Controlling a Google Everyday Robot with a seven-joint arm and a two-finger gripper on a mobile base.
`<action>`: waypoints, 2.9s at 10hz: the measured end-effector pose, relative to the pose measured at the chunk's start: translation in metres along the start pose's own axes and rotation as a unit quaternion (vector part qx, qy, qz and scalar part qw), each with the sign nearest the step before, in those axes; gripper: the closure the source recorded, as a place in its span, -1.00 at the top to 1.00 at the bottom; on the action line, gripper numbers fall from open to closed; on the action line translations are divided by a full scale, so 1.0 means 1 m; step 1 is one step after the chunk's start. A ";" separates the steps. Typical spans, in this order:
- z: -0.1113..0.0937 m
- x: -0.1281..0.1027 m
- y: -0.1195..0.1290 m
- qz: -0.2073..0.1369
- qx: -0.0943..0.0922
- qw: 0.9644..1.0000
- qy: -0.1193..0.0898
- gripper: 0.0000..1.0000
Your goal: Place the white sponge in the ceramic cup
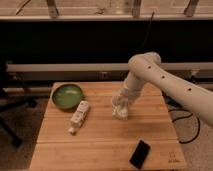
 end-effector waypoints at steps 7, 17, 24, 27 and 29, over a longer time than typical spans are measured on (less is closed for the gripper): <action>0.030 0.063 -0.005 -0.007 0.007 0.999 0.045 -1.00; 0.020 0.096 0.000 0.004 0.016 0.997 0.069 -0.16; 0.017 0.094 0.000 0.006 0.027 0.997 0.069 0.60; 0.014 0.094 0.003 0.009 0.030 0.997 0.069 0.60; 0.008 0.096 0.006 0.010 0.032 0.997 0.068 0.60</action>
